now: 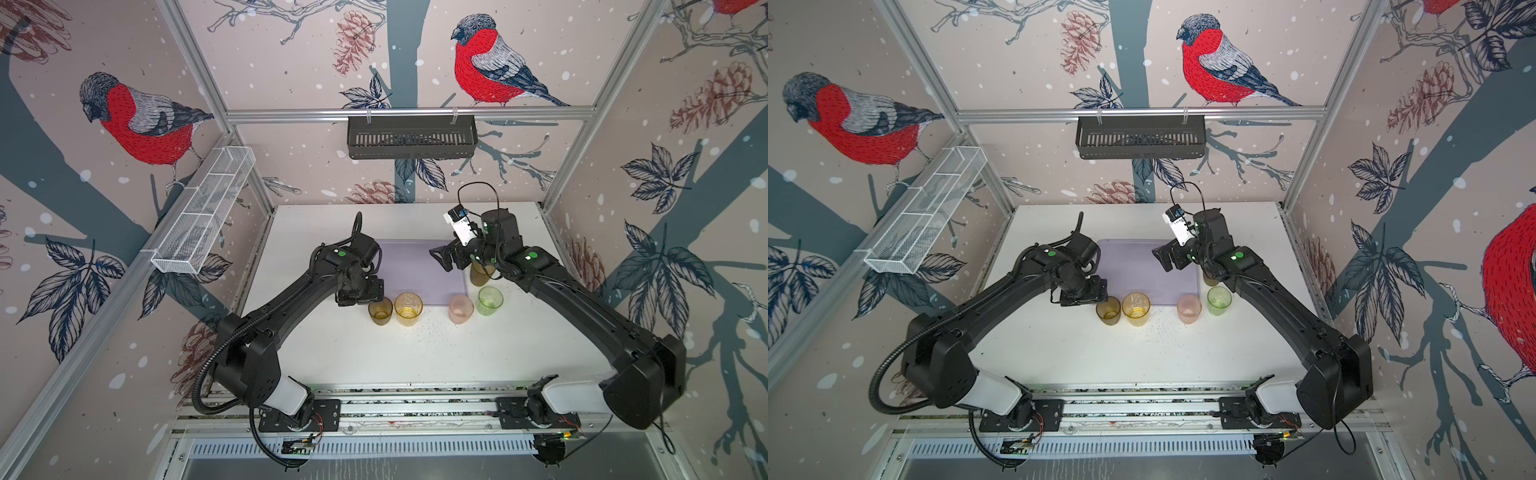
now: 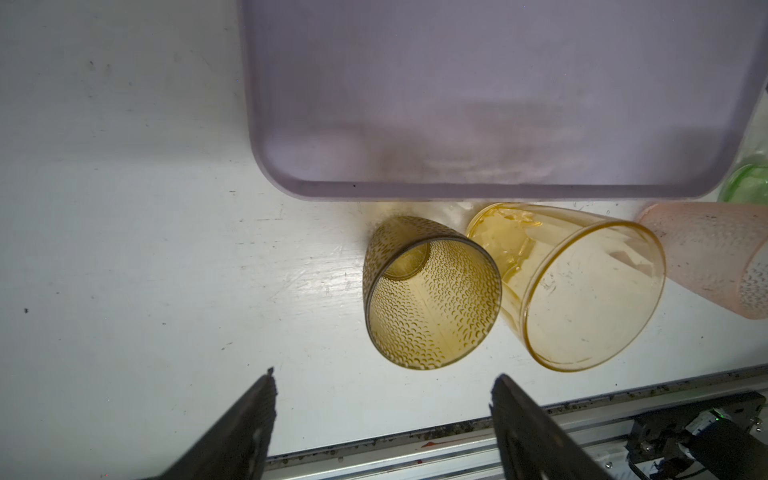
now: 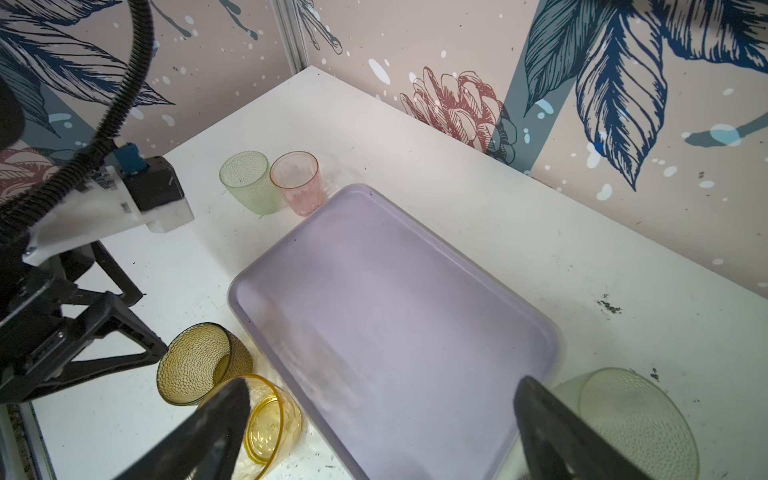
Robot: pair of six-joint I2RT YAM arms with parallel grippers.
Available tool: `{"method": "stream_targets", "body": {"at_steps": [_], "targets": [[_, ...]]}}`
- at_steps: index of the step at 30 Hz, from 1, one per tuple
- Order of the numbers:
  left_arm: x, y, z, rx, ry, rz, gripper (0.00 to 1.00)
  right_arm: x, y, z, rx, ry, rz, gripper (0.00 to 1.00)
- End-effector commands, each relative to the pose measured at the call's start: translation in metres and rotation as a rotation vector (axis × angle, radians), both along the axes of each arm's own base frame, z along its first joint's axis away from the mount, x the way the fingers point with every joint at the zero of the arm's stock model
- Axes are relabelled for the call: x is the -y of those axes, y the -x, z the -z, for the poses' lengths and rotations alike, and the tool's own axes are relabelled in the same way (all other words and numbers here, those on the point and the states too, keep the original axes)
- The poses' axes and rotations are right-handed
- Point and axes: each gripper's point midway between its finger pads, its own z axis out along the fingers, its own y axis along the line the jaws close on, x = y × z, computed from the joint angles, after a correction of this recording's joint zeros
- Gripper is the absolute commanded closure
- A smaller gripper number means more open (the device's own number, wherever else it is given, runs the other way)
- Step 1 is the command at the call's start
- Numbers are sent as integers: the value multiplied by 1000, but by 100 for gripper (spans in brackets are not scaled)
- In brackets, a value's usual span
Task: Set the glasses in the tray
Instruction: 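Lower left gripper around the amber dimpled glass rim and close it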
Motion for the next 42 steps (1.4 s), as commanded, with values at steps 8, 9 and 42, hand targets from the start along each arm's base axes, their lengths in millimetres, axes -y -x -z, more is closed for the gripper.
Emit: {"method": "stream_targets", "body": {"at_steps": [8,9,42], "targets": [[6,-4,15,12,-25,-61,30,-9,5,-5,19,-39,-49,0],[5,-4,15,9,-31,-59,31,-9,4,-5,21,-42,-49,0],[-4,-9,40,2,-116,-59,52,-22,48,4,27,-91,-227,0]]}}
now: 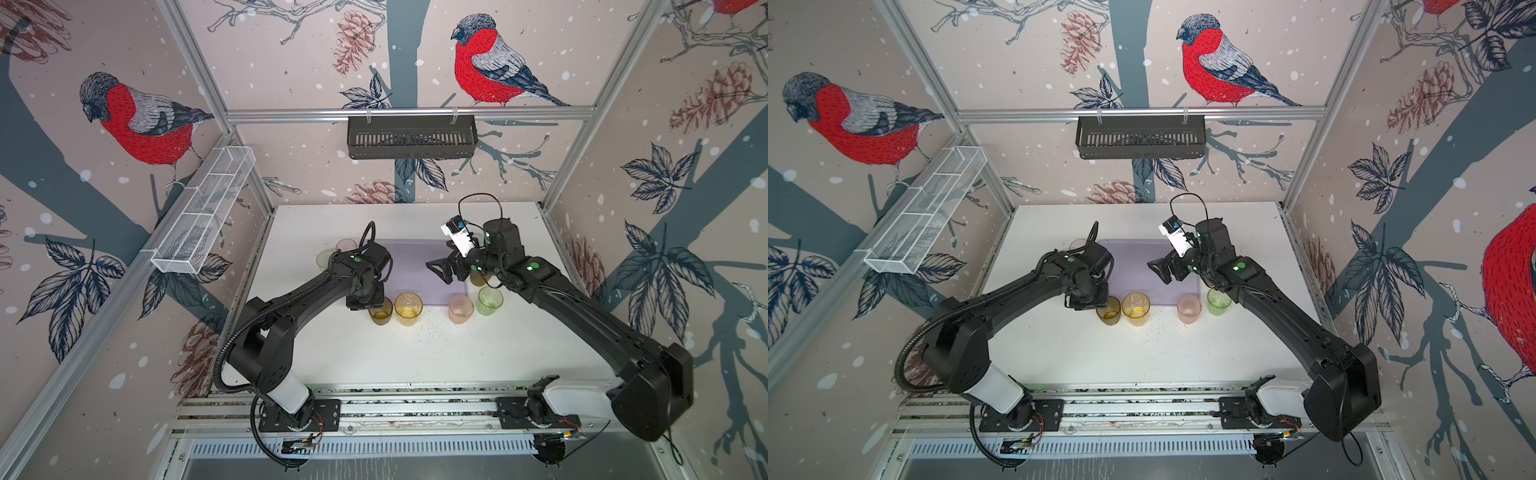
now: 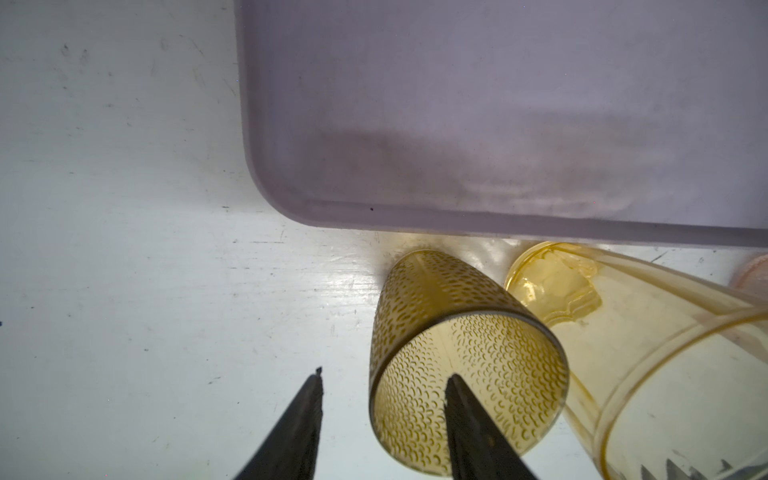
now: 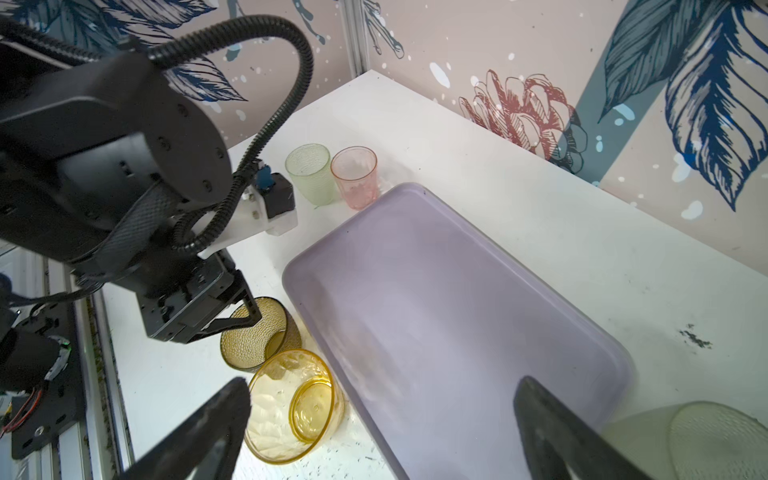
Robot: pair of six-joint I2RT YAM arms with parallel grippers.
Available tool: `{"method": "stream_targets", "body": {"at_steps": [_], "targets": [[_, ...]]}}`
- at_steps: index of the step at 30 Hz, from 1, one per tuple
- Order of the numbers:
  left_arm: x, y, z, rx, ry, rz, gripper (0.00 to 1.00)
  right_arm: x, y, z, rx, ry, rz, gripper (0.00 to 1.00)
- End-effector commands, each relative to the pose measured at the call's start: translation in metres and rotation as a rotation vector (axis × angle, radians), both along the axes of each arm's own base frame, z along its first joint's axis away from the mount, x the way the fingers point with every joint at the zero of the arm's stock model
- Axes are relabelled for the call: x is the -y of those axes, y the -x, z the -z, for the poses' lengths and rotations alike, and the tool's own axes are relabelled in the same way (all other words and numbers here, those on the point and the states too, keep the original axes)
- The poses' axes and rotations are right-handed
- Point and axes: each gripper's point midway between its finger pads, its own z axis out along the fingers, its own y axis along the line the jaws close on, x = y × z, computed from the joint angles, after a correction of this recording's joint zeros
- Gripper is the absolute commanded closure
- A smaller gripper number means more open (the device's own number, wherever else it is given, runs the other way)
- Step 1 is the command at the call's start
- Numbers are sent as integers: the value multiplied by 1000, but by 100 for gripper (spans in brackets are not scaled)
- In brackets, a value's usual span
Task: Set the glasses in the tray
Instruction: 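Lower left gripper around the amber dimpled glass rim and close it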
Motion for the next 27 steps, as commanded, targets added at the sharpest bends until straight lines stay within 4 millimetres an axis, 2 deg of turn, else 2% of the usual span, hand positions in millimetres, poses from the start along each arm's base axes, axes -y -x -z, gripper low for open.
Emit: {"method": "stream_targets", "body": {"at_steps": [1,8,27], "targets": [[-3,1,3,-2,-12,-10,52,-9,12,-5,33,-28,-72,1],[-4,-1,1,16,-23,-3,55,-19,21,1,50,9,-120,0],[-4,-5,9,9,-42,18,67,-18,21,-2,90,24,-114,0]]}}
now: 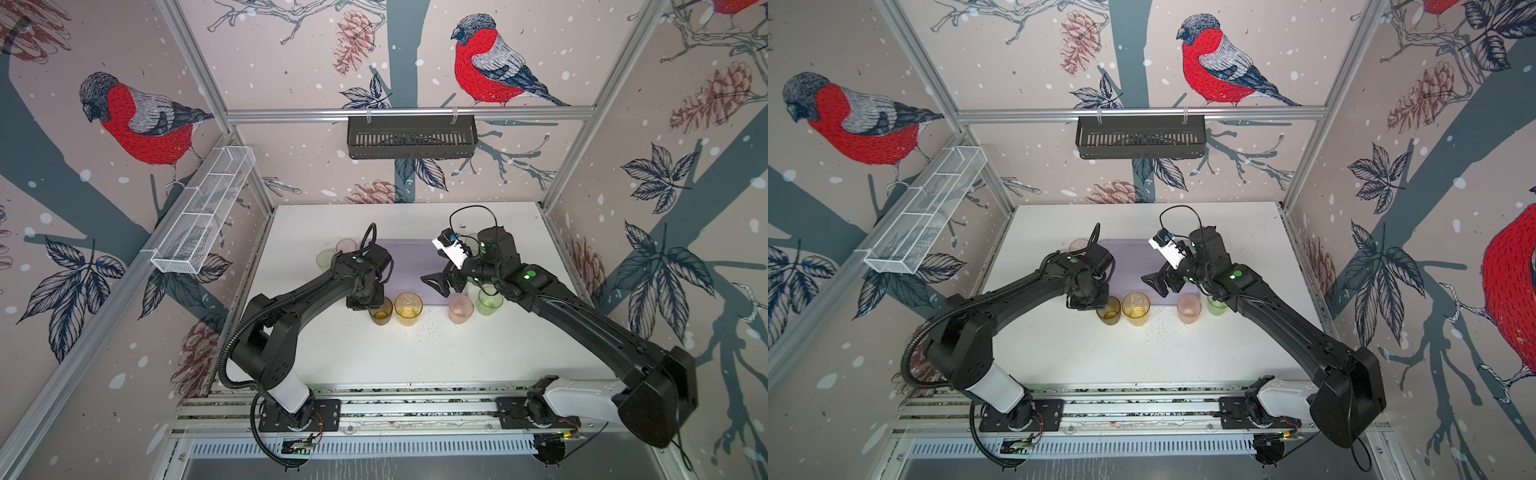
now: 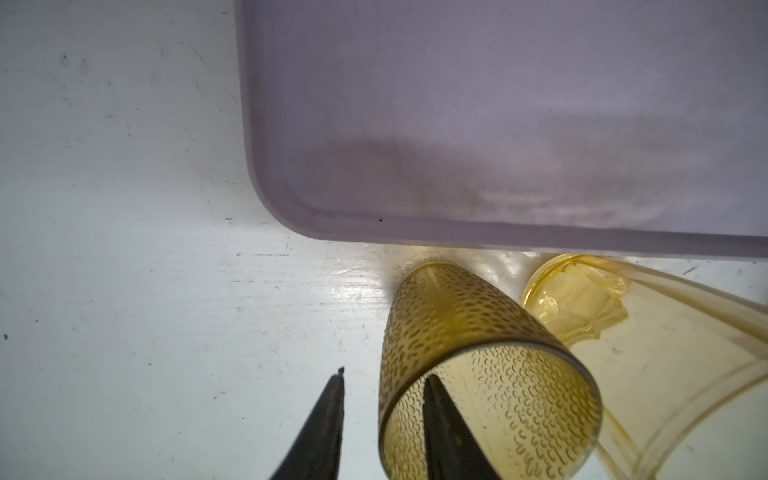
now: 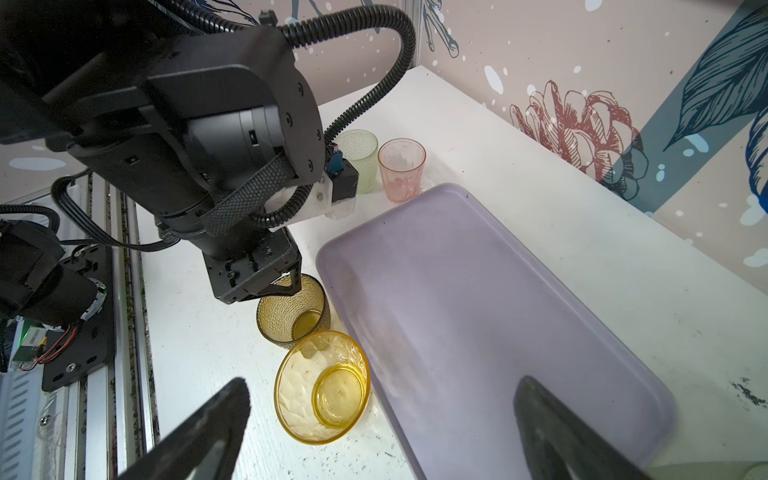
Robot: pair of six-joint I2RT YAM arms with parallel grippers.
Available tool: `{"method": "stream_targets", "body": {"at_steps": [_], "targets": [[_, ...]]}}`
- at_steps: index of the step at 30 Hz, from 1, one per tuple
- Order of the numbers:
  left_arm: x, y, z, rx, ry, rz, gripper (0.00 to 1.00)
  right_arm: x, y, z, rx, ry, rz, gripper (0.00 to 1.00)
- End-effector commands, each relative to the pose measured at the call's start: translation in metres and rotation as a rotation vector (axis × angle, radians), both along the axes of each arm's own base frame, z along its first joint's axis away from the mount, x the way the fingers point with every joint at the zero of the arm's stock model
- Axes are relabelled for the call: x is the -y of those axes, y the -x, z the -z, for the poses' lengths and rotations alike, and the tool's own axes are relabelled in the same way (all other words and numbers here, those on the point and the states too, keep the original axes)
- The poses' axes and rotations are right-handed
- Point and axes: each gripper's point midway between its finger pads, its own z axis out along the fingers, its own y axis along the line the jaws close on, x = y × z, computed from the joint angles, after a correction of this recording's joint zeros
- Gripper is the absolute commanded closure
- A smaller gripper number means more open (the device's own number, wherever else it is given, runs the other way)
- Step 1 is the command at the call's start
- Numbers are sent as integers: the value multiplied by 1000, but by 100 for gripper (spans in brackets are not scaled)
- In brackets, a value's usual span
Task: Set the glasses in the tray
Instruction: 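Lower left gripper around the amber dimpled glass rim and close it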
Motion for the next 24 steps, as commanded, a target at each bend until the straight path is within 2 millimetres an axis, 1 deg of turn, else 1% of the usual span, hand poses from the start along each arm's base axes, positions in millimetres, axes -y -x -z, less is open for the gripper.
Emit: {"method": "stream_targets", "body": {"at_steps": [1,10,24], "targets": [[-1,-2,-1,7,-12,5,68,-1,-3,-8,39,-9,1,1],[-1,-1,1,2,-15,6,73,-2,-2,-8,38,-11,-2,0],[-3,1,6,-11,-27,11,76,-3,-2,-11,45,-17,-7,1]]}}
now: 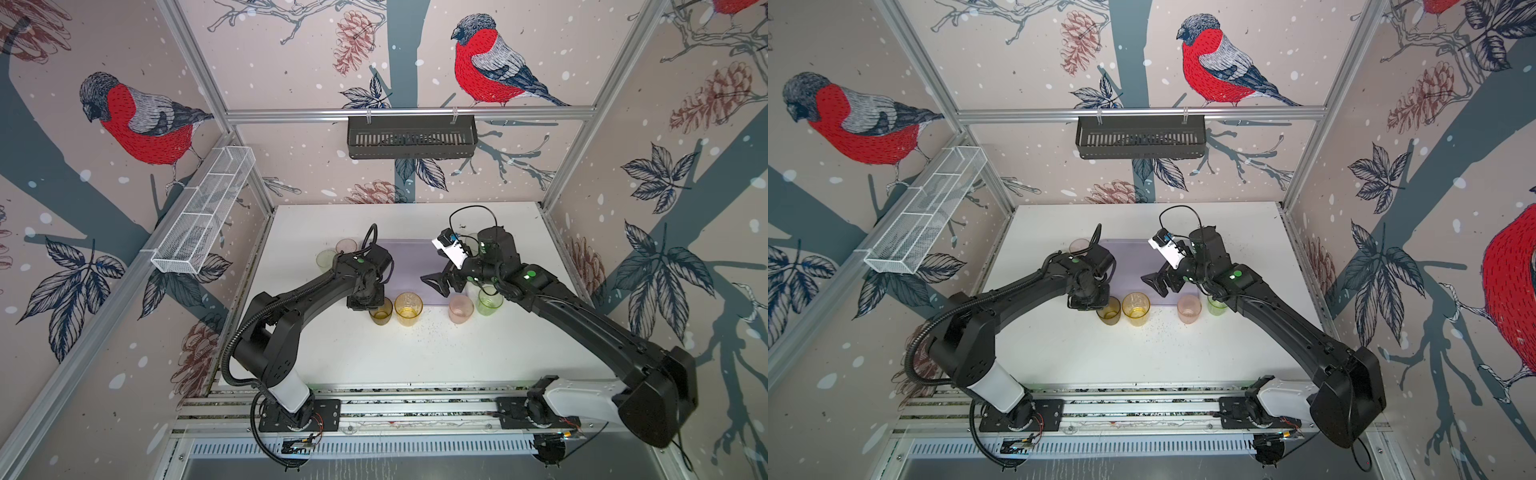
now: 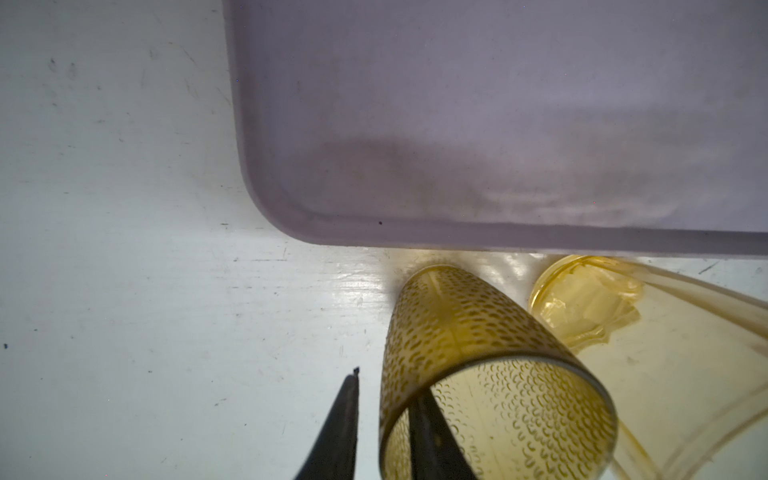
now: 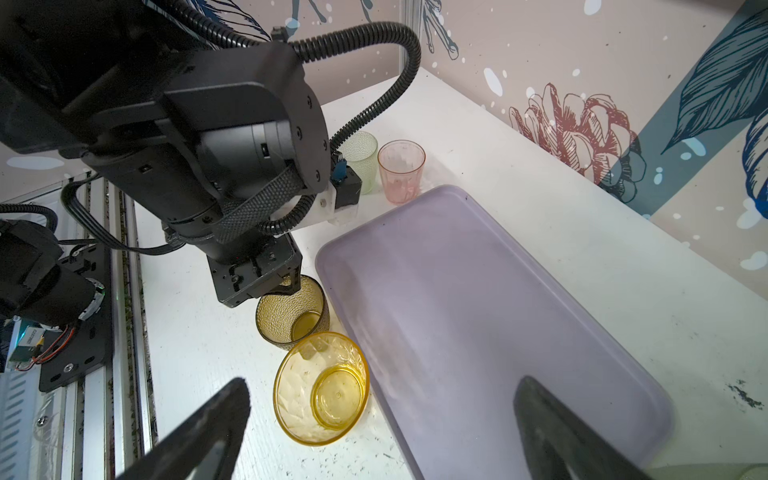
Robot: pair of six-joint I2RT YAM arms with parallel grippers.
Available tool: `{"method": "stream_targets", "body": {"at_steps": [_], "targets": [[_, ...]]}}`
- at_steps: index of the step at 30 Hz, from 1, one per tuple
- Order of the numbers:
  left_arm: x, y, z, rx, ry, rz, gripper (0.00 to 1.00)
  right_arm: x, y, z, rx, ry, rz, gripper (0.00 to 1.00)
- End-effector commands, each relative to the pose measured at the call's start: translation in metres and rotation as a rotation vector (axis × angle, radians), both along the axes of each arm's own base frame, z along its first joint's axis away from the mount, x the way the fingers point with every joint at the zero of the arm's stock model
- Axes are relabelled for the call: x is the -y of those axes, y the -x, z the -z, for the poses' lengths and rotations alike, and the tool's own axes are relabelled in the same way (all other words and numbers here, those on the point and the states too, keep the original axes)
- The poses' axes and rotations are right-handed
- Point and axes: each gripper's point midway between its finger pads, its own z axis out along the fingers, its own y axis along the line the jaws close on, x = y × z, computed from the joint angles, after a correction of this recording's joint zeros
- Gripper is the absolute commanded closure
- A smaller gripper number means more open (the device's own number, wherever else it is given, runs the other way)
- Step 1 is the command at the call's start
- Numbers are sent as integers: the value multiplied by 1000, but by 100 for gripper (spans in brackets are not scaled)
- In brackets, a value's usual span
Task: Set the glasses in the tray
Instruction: 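Lower left gripper around the amber dimpled glass rim and close it, then lift the amber dimpled glass off the table with the left gripper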
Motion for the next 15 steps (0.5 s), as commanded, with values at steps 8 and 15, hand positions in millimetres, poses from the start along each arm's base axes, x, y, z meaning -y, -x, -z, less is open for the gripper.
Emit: {"method": "stream_targets", "body": {"at_steps": [8,15], "targets": [[-4,3,2,-9,-23,-3,78,-2,-2,-9,42,-16,-7,1],[-4,4,3,-10,-24,-2,81,-2,-2,-7,40,-11,-6,0]]}}
